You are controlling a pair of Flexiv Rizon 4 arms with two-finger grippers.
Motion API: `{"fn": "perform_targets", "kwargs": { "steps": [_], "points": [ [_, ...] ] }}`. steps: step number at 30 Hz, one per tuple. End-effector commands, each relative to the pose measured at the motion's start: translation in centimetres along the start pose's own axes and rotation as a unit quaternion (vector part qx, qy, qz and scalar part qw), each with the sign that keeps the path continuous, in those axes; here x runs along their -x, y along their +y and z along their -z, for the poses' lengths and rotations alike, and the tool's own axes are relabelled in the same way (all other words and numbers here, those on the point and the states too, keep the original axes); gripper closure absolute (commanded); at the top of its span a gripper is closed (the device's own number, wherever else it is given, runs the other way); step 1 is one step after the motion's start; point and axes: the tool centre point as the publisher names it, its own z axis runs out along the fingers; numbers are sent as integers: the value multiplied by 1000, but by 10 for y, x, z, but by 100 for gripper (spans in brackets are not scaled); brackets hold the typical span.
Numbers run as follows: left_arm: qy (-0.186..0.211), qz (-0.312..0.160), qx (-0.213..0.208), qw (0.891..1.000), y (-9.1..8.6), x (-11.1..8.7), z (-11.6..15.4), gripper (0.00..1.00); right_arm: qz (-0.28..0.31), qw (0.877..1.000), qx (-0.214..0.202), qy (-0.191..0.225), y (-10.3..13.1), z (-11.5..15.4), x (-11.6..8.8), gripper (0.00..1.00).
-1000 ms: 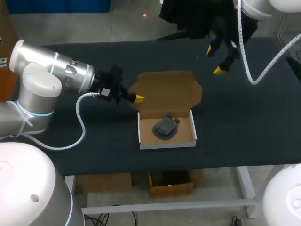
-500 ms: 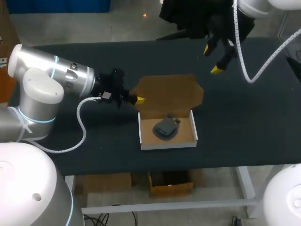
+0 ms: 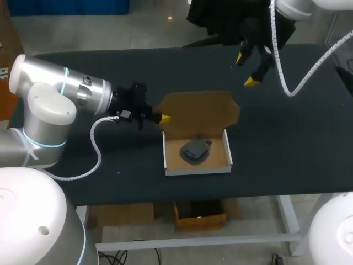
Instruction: Assemble the packaging by folding the flat box into shape, placing the metal phone stand inside, and closing the box properly
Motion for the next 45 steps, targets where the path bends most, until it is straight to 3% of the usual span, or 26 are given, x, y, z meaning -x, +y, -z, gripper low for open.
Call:
{"fn": "perform_targets", "kwargs": {
  "steps": [1,12,26,27,28,36,45],
  "points": [
    [-2,-3,-6,1000,2,-2,0,100,0,1000,-3,5,3,2,2,0],
    [-2,-4,-7,1000,2,-2,0,100,-3,1000,-12,16,14,1,10,0],
    [-2,-4,-7,1000,2,-2,0,100,-20,998,-57,17,46,-4,50,0],
    [-2,-4,-7,1000,2,-2,0,100,-23,997,-65,18,51,-5,54,31],
    [-2,-4,-7,1000,2,-2,0,100,-24,997,-69,18,53,-6,56,53],
    [-2,-4,-7,1000,2,-2,0,100,-28,992,-122,20,79,-23,74,58],
    [-2,-4,-7,1000,2,-2,0,100,-21,989,-144,26,90,-44,71,61]
  ]
}}
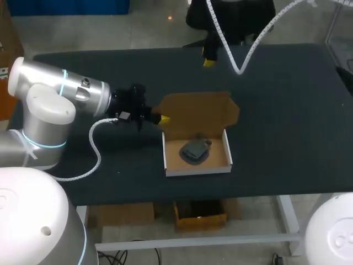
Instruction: Assemble the packaging by folding the flat box into shape, placing the metal phone stand inside, and closing the box properly
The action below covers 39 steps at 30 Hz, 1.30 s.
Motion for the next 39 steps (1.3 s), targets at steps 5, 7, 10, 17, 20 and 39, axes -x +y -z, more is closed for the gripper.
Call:
{"fn": "perform_targets", "kwargs": {
  "steps": [5,7,10,17,20,39],
  "points": [
    [-1,0,-1,1000,1,0,-1,100,8,999,-45,23,13,-20,-12,60],
    [-1,0,-1,1000,1,0,-1,100,11,999,-46,26,14,-25,-18,60],
    [-1,0,-1,1000,1,0,-1,100,14,998,-49,29,16,-31,-26,60],
    [-1,0,-1,1000,1,0,-1,100,19,998,-52,32,19,-39,-44,60],
    [-1,0,-1,1000,1,0,-1,100,19,998,-53,31,19,-38,-51,61],
    [-1,0,-1,1000,1,0,-1,100,14,998,-60,22,20,-39,-83,61]
  ]
}}
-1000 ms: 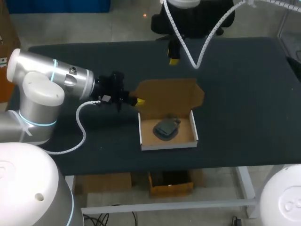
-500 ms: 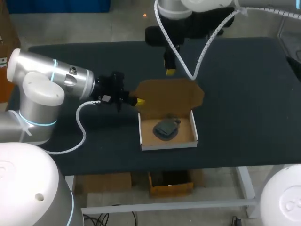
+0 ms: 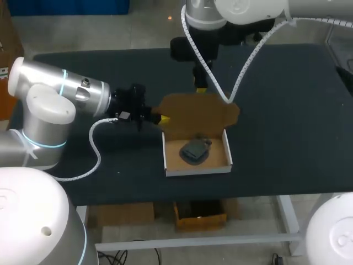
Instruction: Assemble the packaging by folding the flat box into shape, placing the metal phone stand inside, and closing the box properly
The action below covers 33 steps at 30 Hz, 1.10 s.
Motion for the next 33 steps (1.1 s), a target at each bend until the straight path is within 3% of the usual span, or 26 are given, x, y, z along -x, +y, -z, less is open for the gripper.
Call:
{"fn": "perform_targets", "kwargs": {
  "steps": [1,13,33],
  "points": [
    [-2,-1,-1,1000,1,0,-1,100,1,1000,2,-6,-1,-1,-9,60],
    [-2,-1,-1,1000,1,0,-1,100,-2,1000,-1,-5,0,-7,-20,58],
    [-2,-1,-1,1000,1,0,-1,100,-4,1000,-2,12,5,-20,-20,54]
  ]
}}
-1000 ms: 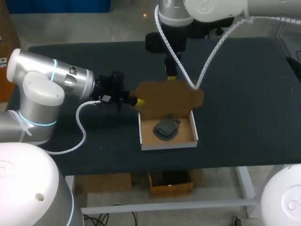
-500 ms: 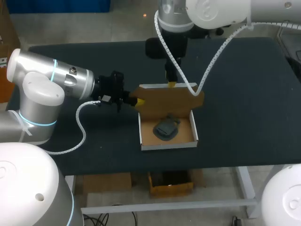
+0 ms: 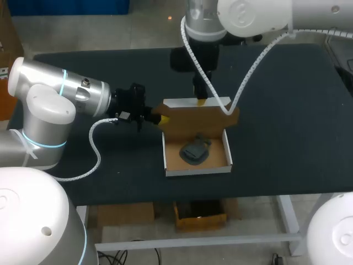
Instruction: Assemble the packaging by folding the flat box into shape, placing the metal phone stand inside, and closing the box properly
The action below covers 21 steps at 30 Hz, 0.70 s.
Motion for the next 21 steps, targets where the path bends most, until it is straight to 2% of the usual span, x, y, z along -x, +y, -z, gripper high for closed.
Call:
{"fn": "perform_targets", "kwargs": {
  "steps": [1,21],
  "points": [
    [-2,0,-1,1000,1,0,-1,100,1,1000,-3,5,3,-2,2,54],
    [-2,0,-1,1000,1,0,-1,100,0,999,-5,36,3,-20,12,57]
  ]
}}
